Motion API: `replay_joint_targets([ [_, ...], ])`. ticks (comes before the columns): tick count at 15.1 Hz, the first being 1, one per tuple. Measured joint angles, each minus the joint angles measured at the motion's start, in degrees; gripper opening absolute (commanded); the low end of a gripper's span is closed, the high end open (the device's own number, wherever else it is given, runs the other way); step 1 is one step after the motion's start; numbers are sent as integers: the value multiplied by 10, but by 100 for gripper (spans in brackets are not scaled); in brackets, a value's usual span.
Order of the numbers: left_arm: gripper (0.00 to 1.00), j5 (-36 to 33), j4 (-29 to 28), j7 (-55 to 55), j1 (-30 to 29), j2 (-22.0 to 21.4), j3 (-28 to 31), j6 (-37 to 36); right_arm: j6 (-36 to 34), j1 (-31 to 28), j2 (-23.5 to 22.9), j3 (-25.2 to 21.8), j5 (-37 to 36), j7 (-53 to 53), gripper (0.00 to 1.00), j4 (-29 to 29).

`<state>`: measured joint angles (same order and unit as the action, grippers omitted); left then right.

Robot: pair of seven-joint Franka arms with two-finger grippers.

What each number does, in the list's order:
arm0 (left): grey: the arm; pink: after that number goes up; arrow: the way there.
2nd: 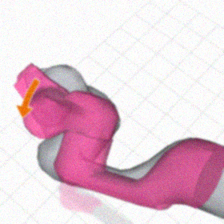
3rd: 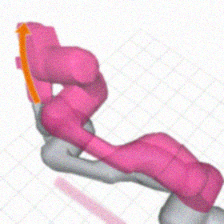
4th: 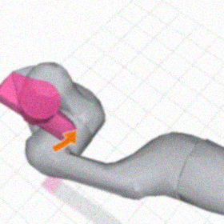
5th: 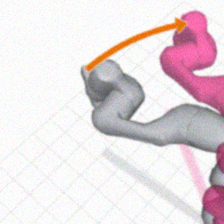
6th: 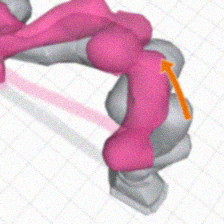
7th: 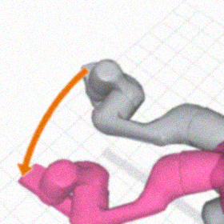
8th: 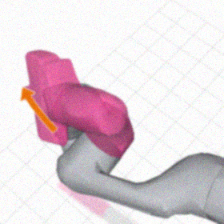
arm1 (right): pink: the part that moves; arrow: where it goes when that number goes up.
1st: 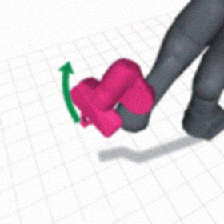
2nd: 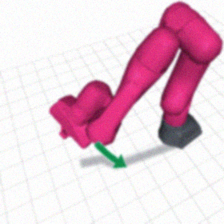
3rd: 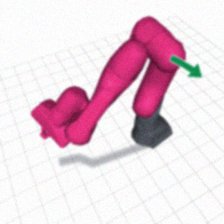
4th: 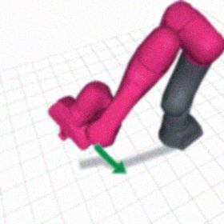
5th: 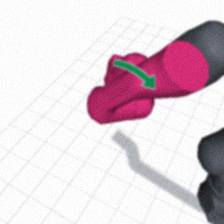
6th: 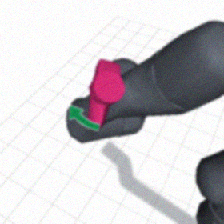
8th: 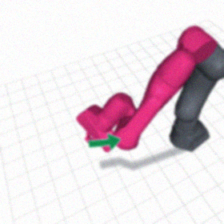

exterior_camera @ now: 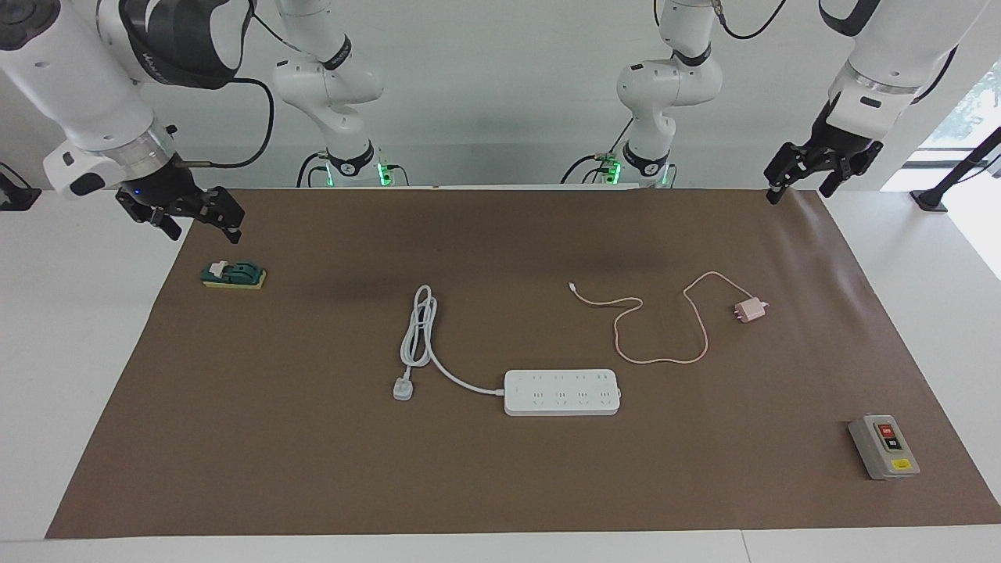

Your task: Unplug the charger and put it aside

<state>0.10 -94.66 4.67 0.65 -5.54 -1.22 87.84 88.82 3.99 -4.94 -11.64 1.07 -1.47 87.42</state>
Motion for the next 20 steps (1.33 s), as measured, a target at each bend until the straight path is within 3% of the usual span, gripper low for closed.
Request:
replay_joint_targets([
  [15, 100, 21, 2, -7, 38, 17, 1, 9, -10, 1, 29, 2, 0, 0, 100, 0],
  [20, 100, 19, 15, -55, 36, 19, 13, -9, -10, 1, 29, 2, 0, 0, 100, 0],
])
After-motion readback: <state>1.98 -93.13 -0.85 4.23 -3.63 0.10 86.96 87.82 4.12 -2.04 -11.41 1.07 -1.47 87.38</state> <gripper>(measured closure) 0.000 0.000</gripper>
